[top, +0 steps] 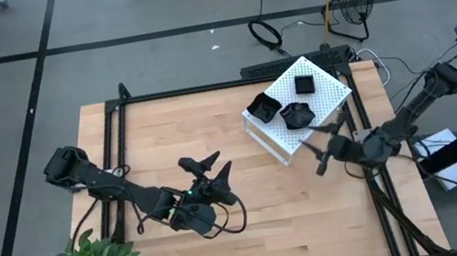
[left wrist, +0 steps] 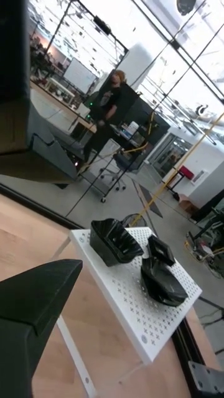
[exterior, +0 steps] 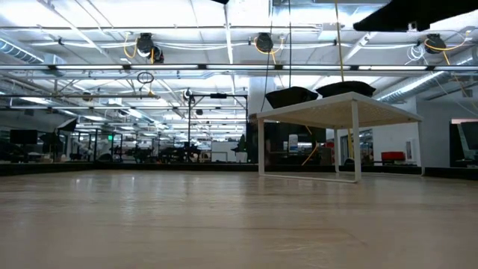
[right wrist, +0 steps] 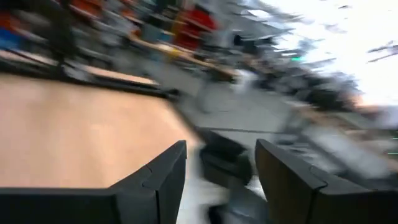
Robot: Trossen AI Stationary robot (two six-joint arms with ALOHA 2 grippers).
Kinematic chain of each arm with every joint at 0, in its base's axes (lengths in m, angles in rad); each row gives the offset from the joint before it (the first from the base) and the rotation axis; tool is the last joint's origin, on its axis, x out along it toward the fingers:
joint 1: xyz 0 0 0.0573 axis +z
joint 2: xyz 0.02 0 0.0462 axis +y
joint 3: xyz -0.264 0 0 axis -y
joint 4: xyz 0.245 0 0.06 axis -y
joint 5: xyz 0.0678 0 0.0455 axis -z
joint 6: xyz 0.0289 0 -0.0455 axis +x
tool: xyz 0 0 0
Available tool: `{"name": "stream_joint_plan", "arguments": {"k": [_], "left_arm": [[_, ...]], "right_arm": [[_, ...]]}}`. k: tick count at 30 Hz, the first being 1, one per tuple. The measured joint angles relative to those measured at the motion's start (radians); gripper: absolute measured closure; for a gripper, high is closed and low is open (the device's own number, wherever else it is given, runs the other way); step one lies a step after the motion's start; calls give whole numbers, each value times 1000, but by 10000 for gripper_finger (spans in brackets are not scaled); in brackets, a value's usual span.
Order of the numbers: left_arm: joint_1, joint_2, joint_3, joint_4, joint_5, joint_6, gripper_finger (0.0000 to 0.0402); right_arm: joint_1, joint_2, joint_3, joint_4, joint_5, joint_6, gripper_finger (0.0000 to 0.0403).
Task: Pick & Place Mini shaped plates
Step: Stack the black leaf shaped plate on top of the black leaf shaped plates on the shelf
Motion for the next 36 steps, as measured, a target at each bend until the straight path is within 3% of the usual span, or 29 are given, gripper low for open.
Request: {"name": "stream_joint_plan", "arguments": {"k": [5,7,11,14,16,24,36], "left_arm": [[1,0,0,-2,24,-14,188],[2,0,0,-3,29,-14,188],[8,0,0,-3,29,-16,188],[13,0,0,-4,34,-16,188],[18,0,0,-4,35,-17,188],[35,0,0,-4,36,-27,188],[36,0,0,-35,82,-50,188]], "right_arm": [[-90,3,19,-100,-493,268,220],[-133,3,42,-217,-598,347,219],[-226,28,186,-625,-592,550,220],[-276,61,273,-794,-534,569,220],[-323,82,321,-844,-544,525,220],[-554,203,442,-962,-754,434,220],[-689,286,458,-1001,-755,346,226]]}}
